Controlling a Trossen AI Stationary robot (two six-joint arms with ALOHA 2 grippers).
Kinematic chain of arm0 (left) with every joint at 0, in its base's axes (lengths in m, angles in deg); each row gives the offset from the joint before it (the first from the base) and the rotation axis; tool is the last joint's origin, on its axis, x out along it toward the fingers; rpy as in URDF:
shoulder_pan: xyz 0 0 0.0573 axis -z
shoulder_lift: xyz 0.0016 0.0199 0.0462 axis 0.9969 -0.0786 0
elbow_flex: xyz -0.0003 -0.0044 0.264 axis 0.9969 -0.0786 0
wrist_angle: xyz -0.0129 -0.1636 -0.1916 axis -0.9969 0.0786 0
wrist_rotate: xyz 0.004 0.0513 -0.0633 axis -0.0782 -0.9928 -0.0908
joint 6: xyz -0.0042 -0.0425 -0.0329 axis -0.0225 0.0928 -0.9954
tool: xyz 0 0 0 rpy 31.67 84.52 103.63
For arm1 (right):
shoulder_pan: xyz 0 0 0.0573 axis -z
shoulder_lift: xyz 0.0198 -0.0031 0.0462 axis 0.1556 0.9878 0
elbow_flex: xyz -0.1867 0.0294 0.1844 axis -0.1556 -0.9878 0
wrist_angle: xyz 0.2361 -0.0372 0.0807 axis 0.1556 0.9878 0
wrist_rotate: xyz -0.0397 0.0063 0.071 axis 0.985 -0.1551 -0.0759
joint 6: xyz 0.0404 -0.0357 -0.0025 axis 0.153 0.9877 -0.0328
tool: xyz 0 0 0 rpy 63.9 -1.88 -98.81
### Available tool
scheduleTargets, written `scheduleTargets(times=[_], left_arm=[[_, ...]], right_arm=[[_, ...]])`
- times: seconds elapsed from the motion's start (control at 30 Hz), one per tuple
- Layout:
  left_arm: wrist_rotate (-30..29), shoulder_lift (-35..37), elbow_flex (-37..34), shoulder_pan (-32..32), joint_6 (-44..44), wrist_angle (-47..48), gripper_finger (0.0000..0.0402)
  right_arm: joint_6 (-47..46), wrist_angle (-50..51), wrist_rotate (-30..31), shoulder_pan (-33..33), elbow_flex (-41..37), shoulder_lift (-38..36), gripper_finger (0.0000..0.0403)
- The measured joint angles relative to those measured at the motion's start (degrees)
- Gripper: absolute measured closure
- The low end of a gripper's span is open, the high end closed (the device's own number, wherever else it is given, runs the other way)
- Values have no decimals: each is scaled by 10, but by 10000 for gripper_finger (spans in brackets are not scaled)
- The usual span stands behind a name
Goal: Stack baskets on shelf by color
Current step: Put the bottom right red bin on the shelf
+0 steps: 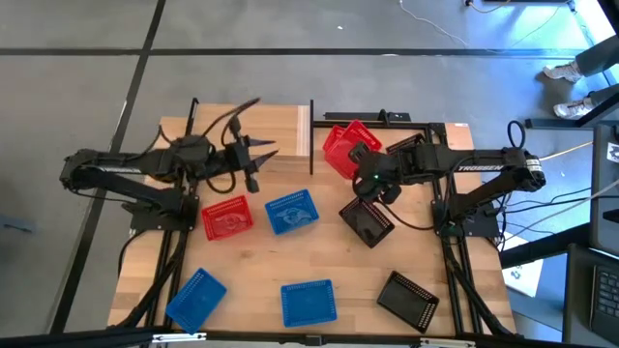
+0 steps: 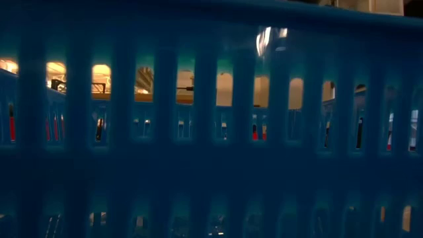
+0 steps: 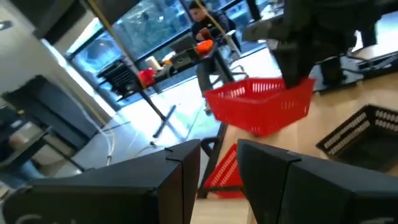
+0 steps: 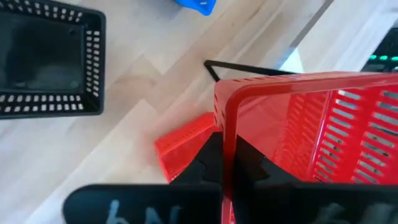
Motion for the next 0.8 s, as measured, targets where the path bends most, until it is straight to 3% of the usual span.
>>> scheduleTargets(times=[0.2,0.37,0.57,0.8], left_arm=[[92,-76,164,-29,-4,196,301],[147,-162,284,-42,5,332,301],[180,-249,385,-40,72,348,306],[190,-324,411,-34,188,351,312]], right_arm=[[60,2,6,0,33,0,402],[118,20,53,0,58,8,402],[136,44,80,0,87,33,402],[136,64,86,0,99,49,402]])
